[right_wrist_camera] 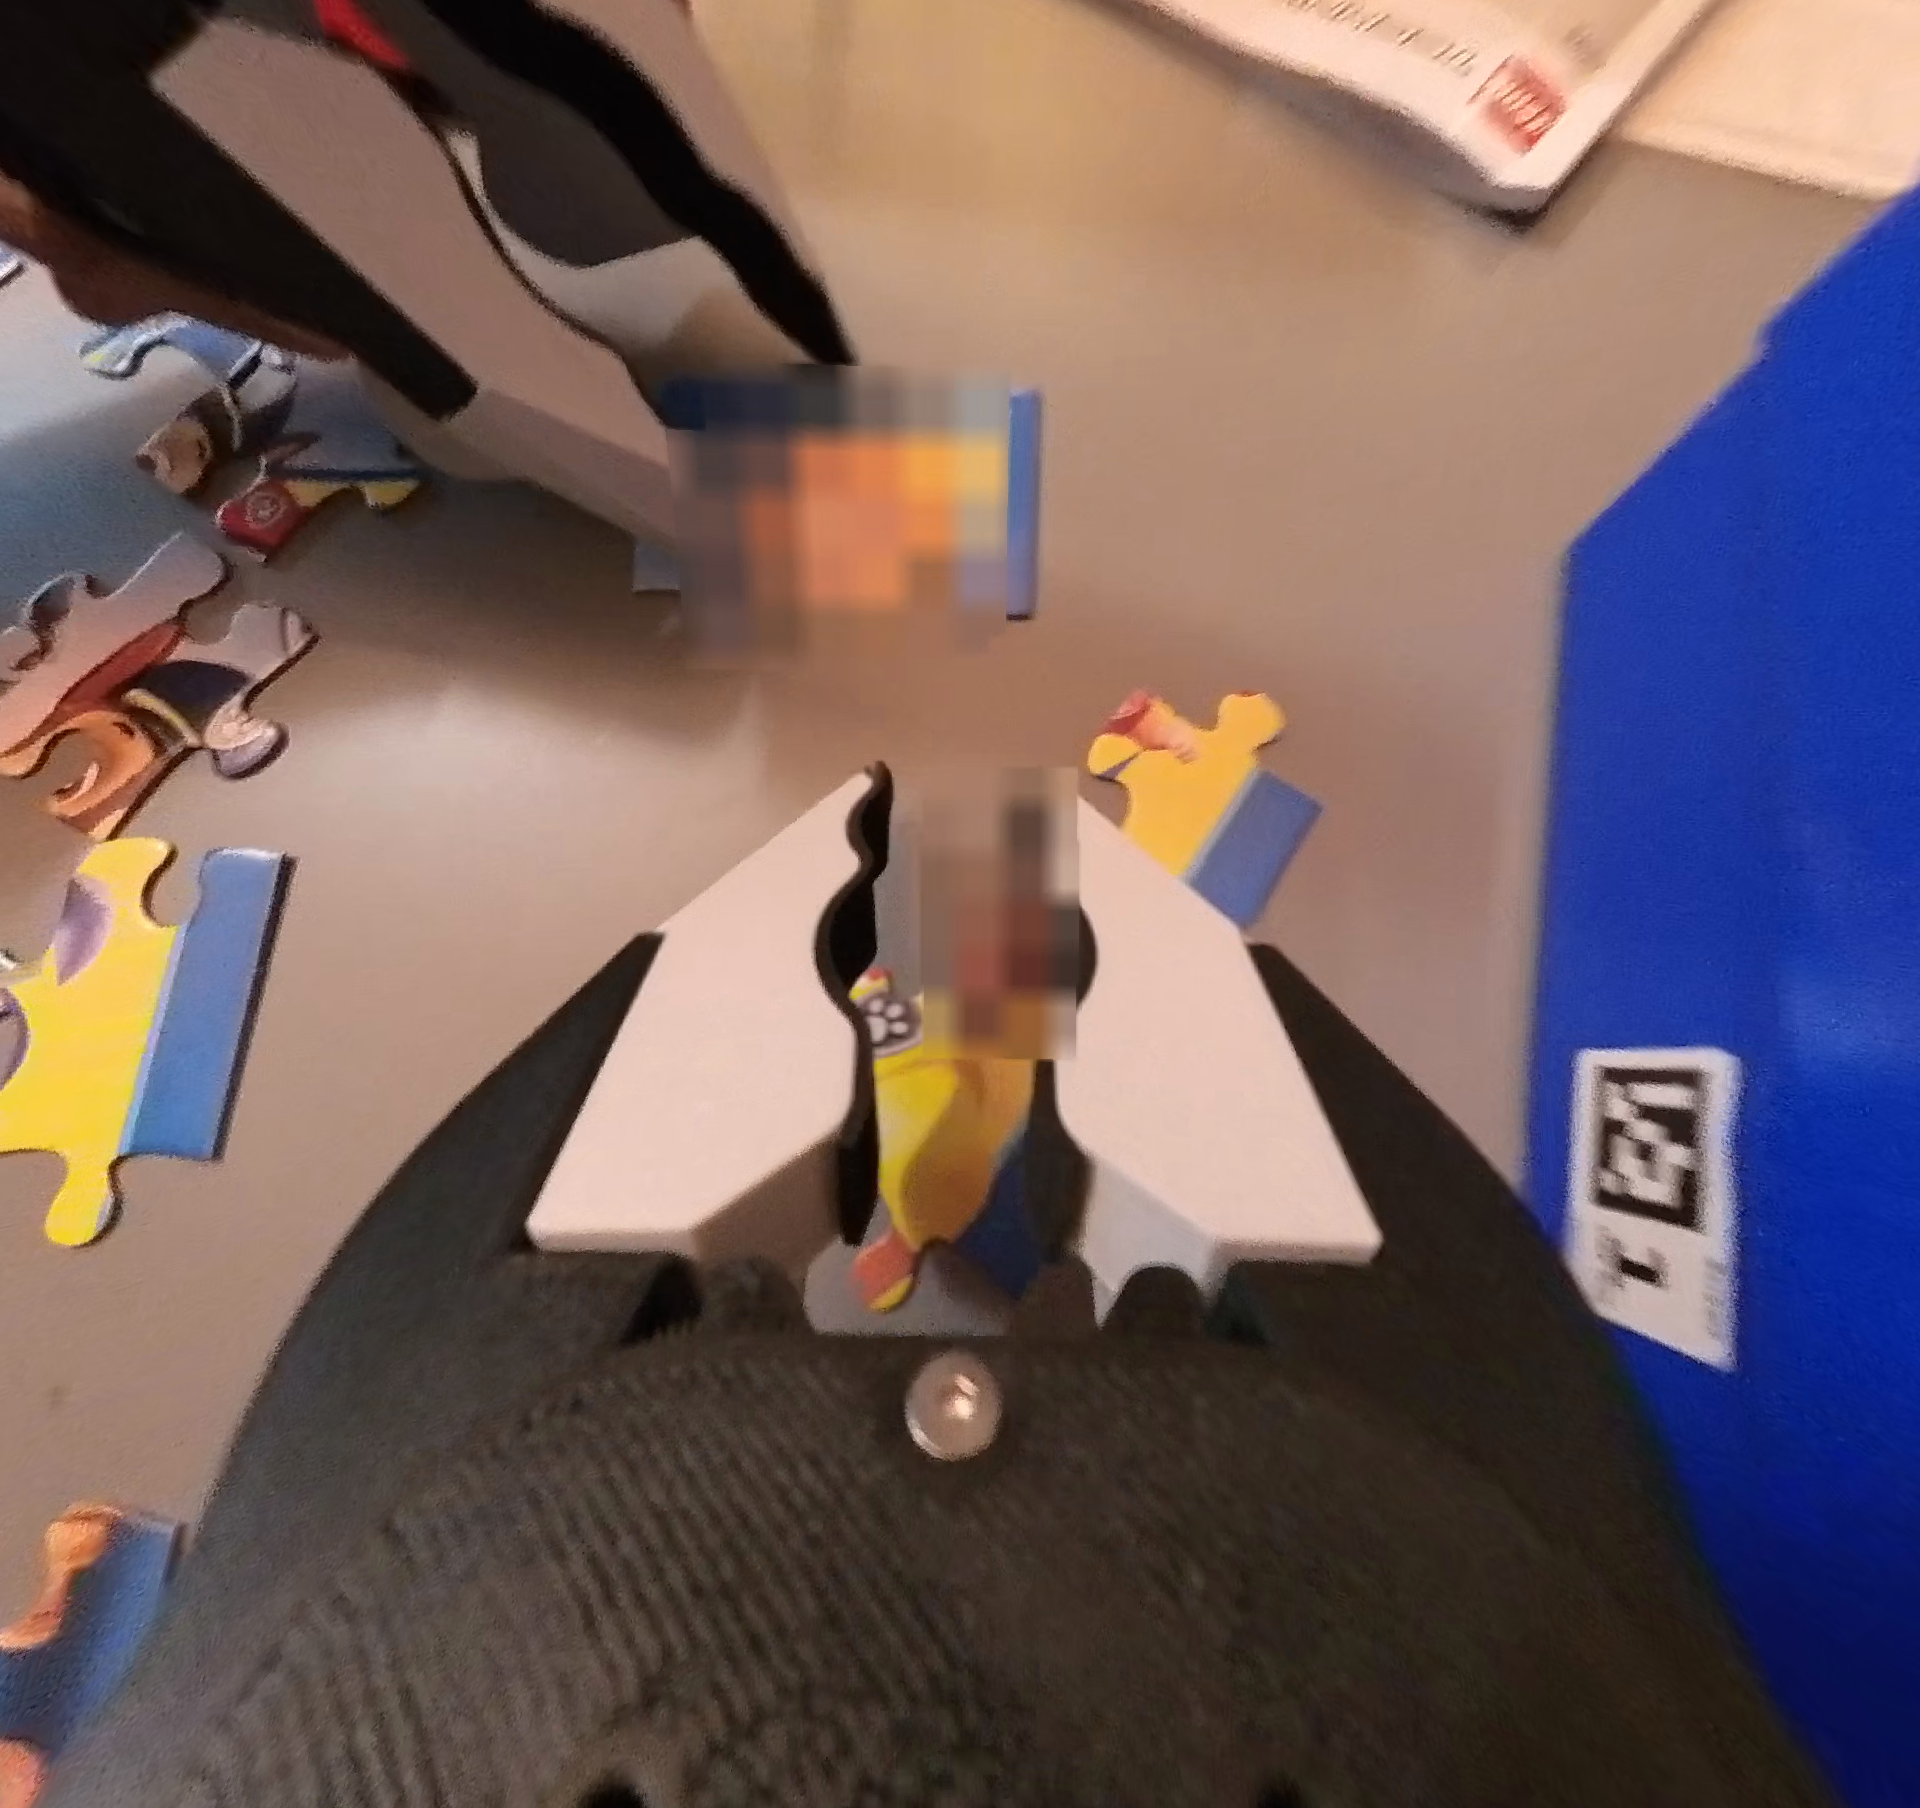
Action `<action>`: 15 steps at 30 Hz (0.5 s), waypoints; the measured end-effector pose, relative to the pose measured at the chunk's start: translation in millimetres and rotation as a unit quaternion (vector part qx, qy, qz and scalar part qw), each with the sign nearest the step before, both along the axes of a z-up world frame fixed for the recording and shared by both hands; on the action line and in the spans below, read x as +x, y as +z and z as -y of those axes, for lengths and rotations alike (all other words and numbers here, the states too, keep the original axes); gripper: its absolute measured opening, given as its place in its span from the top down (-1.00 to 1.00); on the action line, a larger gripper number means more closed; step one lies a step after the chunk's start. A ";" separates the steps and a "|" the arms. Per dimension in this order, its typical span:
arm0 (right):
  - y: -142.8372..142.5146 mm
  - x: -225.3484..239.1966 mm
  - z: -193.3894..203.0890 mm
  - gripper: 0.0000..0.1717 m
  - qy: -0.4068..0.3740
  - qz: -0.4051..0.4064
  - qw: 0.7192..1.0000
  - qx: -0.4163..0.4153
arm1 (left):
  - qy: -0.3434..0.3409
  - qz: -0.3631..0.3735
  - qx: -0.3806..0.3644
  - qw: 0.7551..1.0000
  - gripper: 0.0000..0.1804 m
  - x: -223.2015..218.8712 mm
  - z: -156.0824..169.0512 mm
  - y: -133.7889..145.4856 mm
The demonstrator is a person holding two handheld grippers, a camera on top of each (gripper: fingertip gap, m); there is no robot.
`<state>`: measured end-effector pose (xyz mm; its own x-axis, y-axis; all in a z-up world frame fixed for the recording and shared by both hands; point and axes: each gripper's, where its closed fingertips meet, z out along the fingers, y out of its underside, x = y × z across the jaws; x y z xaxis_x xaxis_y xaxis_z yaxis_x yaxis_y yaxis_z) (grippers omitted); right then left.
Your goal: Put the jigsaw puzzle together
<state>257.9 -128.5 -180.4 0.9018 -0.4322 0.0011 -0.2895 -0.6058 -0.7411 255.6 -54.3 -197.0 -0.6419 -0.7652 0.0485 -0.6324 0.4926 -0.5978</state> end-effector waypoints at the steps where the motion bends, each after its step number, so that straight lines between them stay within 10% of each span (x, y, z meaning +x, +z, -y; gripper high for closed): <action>1: 5.3 4.7 3.6 0.71 -0.012 0.010 1.000 0.008 | -0.002 0.000 0.000 1.000 0.42 -1.1 0.3 0.0; 8: -13.6 21.6 24.3 0.28 -0.076 -0.024 0.997 -0.009 | -0.044 -0.008 0.002 0.999 0.43 -13.2 9.7 0.2; 15: -14.0 -6.1 19.8 0.44 -0.003 -0.005 1.000 -0.014 | -0.073 -0.015 0.013 0.997 0.44 -24.8 16.8 -0.1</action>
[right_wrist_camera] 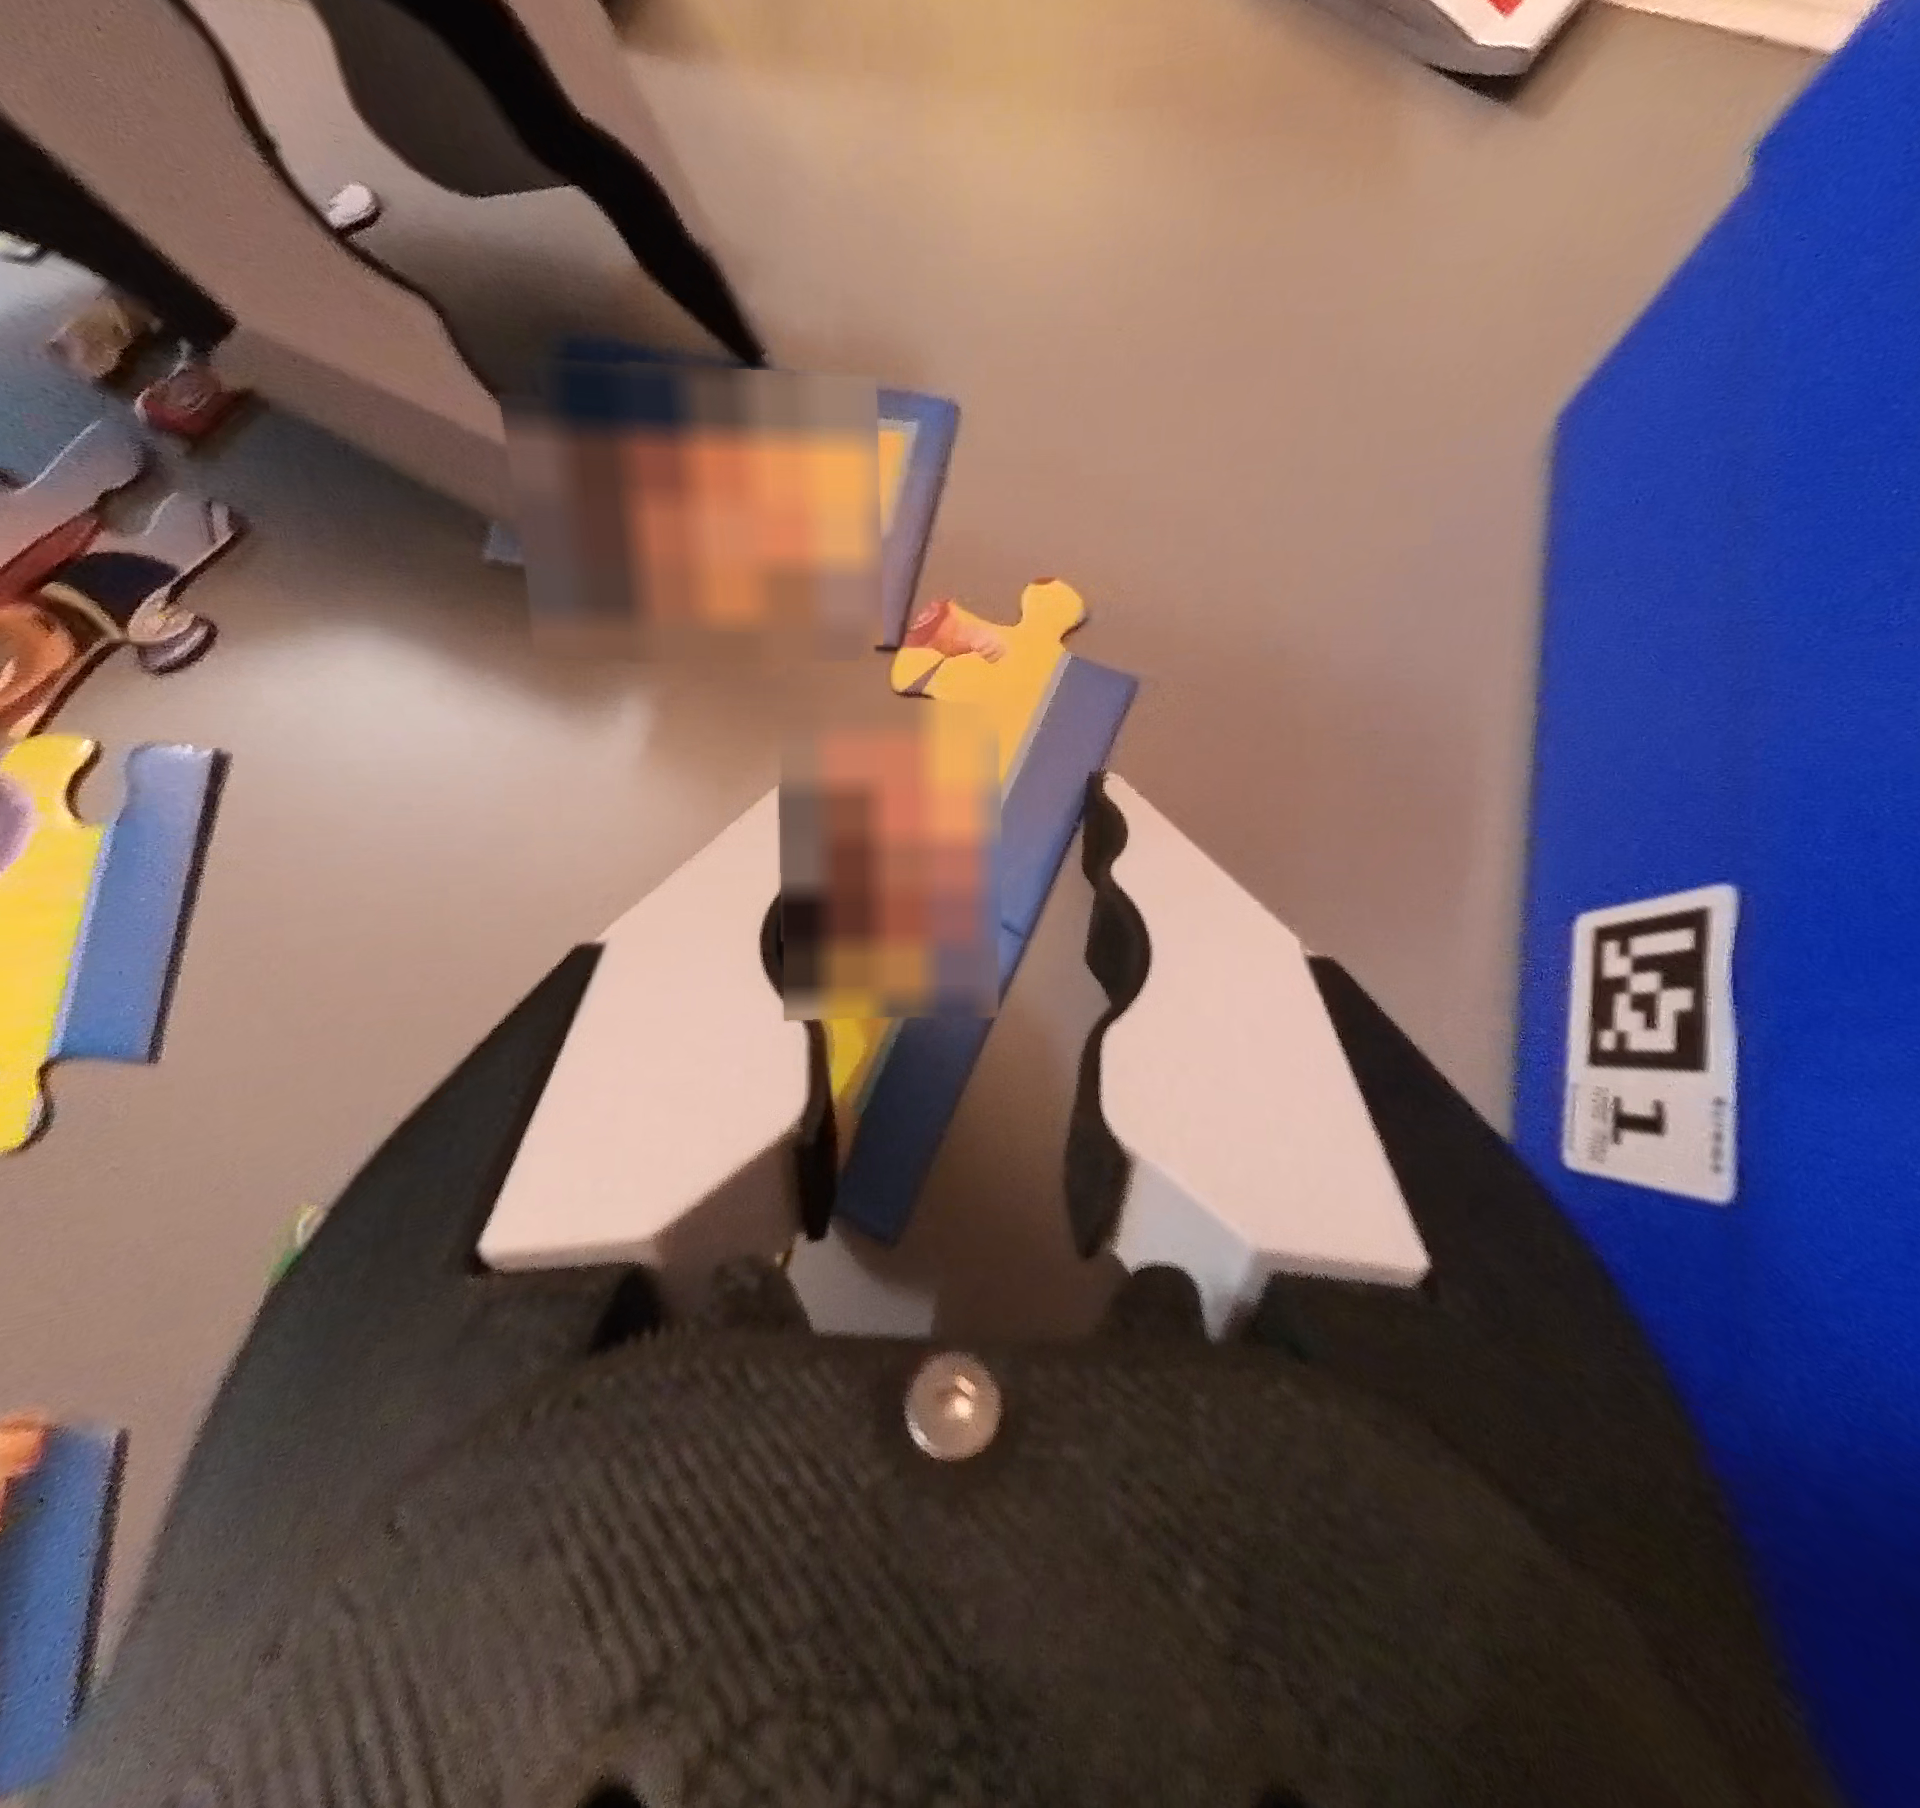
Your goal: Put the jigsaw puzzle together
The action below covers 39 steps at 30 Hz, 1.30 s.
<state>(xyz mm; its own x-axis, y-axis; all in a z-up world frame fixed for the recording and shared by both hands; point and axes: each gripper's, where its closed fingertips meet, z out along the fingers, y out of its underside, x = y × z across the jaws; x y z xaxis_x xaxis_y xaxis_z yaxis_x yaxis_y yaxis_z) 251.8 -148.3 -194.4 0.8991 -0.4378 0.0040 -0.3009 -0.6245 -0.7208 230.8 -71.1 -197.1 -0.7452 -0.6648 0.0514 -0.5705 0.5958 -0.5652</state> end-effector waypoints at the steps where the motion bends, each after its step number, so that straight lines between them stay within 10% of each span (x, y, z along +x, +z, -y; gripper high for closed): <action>1: 0.1 -3.5 1.7 0.44 0.009 0.000 1.000 0.001 | 0.002 -0.002 0.000 1.000 0.45 -0.5 -0.7 0.2; 39: 8.9 -43.7 1.4 0.54 0.103 -0.045 0.992 0.055 | 0.154 0.025 0.021 0.987 0.56 19.1 20.0 -0.3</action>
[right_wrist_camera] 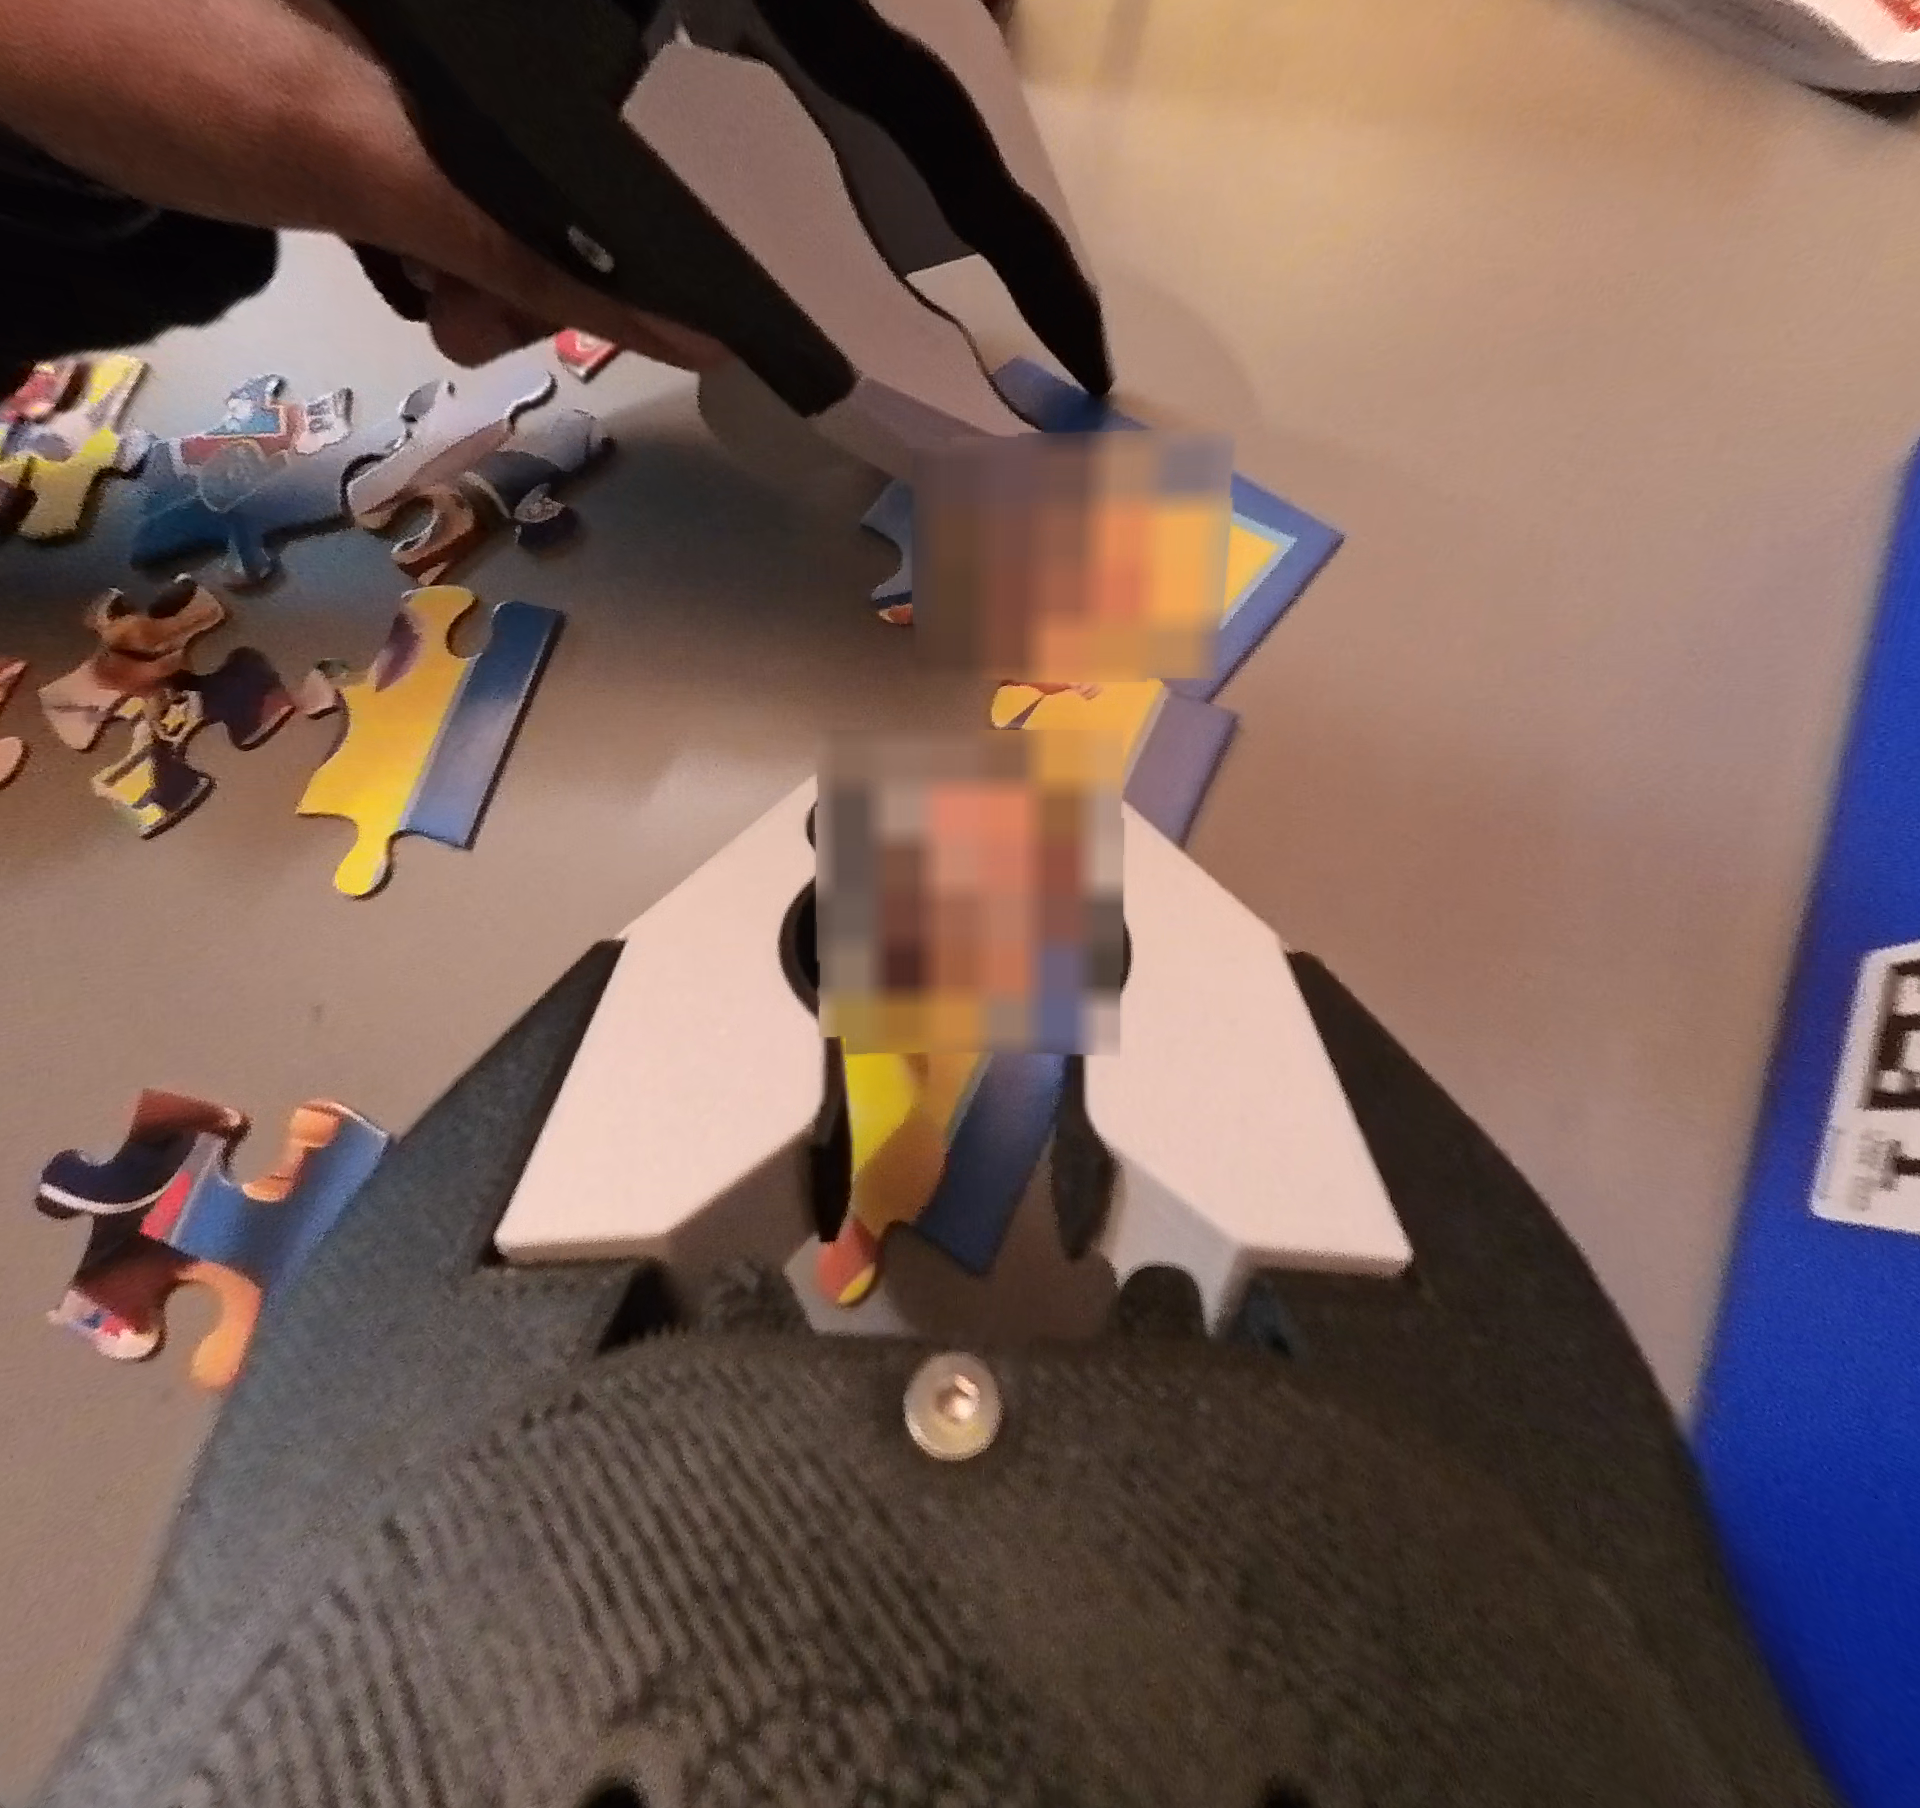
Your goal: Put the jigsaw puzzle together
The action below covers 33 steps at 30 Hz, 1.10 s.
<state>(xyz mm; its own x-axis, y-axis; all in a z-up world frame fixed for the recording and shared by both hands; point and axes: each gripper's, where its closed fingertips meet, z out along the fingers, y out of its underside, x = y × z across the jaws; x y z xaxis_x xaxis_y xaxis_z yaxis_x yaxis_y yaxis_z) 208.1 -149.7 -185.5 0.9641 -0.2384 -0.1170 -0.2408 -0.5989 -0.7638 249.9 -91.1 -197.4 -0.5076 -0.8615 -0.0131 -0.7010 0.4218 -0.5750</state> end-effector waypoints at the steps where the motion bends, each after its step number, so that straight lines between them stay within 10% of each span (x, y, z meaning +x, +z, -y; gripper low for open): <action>1: 2.6 3.9 2.1 0.53 -0.007 0.015 1.000 0.002 | -0.003 0.001 0.004 1.000 0.56 -0.9 0.0 0.3; 24: -4.9 0.7 13.4 0.50 -0.027 0.024 0.999 -0.040 | -0.008 0.018 0.038 0.999 0.66 -13.4 3.7 1.5; 33: 13.6 17.5 8.3 0.49 -0.036 0.044 0.998 -0.017 | -0.002 0.015 0.024 1.000 0.39 -12.9 -6.2 10.8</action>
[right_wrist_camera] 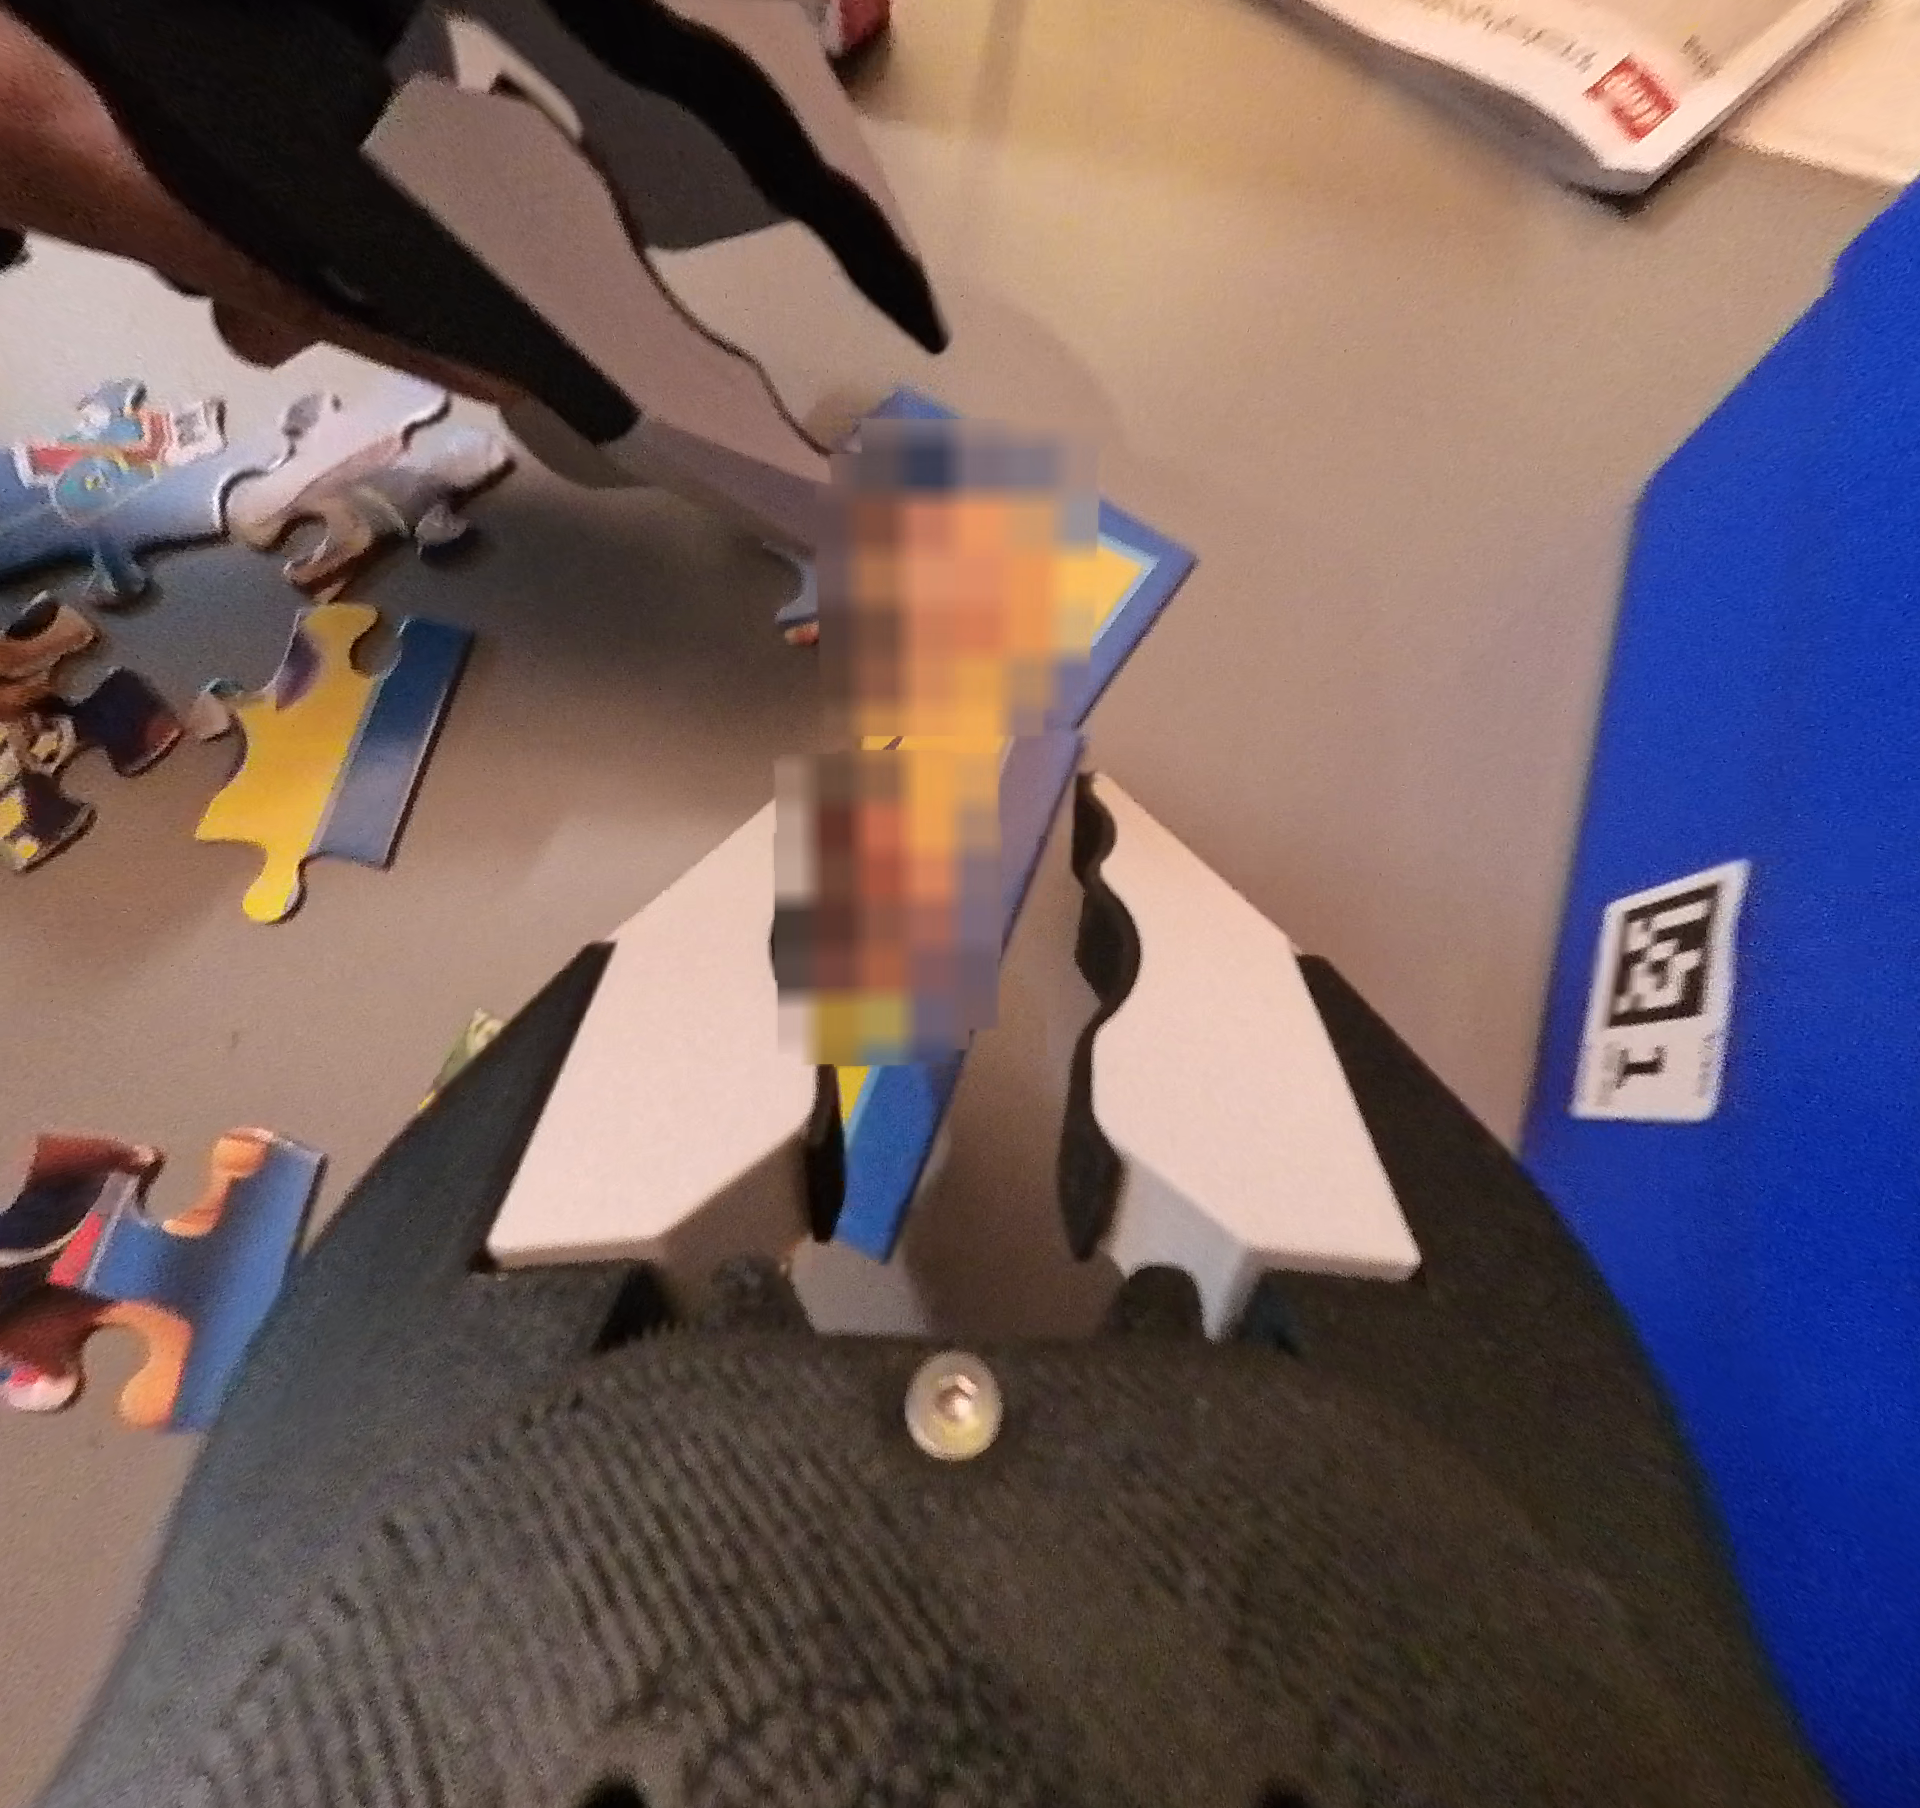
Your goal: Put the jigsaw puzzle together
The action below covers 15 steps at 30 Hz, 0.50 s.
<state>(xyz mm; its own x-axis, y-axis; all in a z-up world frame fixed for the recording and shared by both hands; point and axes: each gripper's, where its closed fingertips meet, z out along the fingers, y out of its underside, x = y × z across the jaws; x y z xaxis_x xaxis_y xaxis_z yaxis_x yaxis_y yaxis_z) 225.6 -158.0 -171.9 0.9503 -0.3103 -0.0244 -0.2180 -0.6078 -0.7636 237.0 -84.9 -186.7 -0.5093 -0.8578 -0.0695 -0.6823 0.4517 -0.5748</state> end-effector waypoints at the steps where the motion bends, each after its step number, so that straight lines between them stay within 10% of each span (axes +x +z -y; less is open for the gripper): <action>1: 2.3 6.7 -2.4 0.50 -0.007 0.003 1.000 0.004 | 0.002 0.001 -0.005 1.000 0.37 0.7 -0.8 1.1; 15: -19.6 40.6 -18.2 0.83 -0.041 0.035 0.995 -0.081 | -0.007 -0.034 -0.029 0.999 0.28 -12.4 1.3 -9.9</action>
